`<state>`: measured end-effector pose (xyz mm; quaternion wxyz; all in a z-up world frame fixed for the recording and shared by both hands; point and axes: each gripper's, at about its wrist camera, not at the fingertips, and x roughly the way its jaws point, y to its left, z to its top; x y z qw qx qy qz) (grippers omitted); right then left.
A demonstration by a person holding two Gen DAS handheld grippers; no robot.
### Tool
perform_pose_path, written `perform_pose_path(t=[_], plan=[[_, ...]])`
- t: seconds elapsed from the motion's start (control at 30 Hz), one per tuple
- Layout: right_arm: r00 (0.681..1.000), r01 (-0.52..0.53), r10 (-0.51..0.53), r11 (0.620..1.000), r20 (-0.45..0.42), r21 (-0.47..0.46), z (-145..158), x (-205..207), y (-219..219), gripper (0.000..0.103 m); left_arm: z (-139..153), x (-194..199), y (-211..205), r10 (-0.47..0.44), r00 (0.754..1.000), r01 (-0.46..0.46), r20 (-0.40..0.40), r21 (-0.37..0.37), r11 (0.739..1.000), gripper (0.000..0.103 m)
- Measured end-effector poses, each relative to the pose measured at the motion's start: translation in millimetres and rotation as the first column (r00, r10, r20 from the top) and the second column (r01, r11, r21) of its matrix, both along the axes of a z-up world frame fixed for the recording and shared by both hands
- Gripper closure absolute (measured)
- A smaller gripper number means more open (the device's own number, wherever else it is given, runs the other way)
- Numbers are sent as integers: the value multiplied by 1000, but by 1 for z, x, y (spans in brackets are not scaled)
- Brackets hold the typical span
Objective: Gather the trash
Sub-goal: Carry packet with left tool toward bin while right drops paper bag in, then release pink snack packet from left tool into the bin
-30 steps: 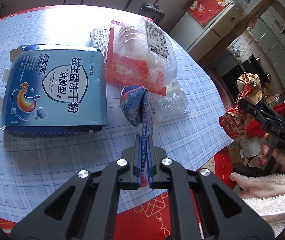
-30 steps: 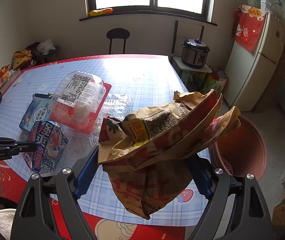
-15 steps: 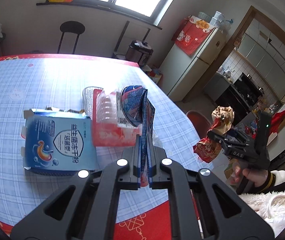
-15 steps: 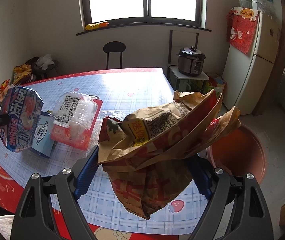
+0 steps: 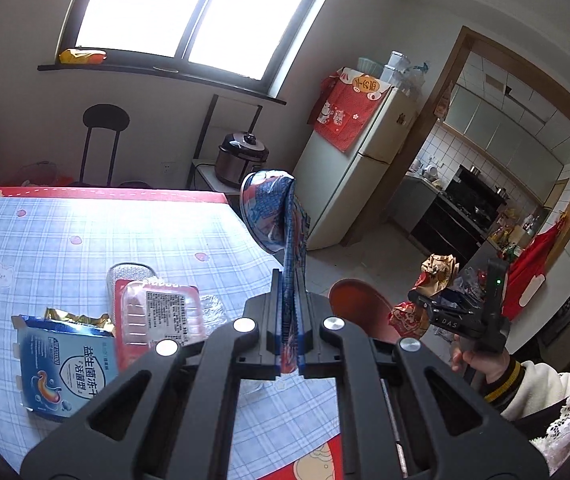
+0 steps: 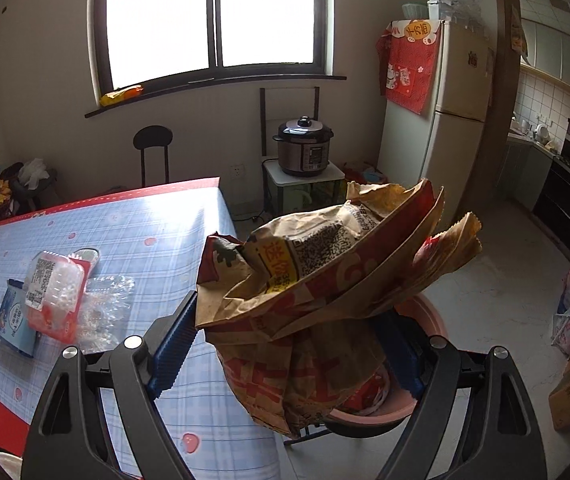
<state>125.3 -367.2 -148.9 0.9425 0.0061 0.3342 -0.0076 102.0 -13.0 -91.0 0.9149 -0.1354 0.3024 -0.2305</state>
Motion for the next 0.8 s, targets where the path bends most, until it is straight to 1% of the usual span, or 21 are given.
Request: perform_pose_path(t=[0.13,0.3,0.47,0.5,0.57,0.67,0.8], plan=[[999,25,-25,1000,-25,-10,-2,25,-43,20,1,2,-22,-4,1000,4,7,6,1000,94],[998,28,-27,1000,-60,1,-6,58,-78,18,-2,0,-39,25,1000,-25,1,20,999,94],[996,31,-28,999,-84,25,-6,85,-96,13,-3,0,-49,60,998,-60,-4,31,998,94],[996,32,-29,999,-87,33,-5,89,-98,9,-4,-1,-51,67,998,-67,-4,36,997,94],[996,32,-28,998,-84,45,-4,94,-102,6,-5,-2,-54,74,997,-74,-6,36,997,94],[997,35,-31,998,-71,47,0,99,-108,5,-4,-2,-60,80,997,-80,-7,41,996,94],[998,41,-38,997,-47,70,7,91,-112,5,-3,5,-69,62,998,-62,-1,51,997,94]])
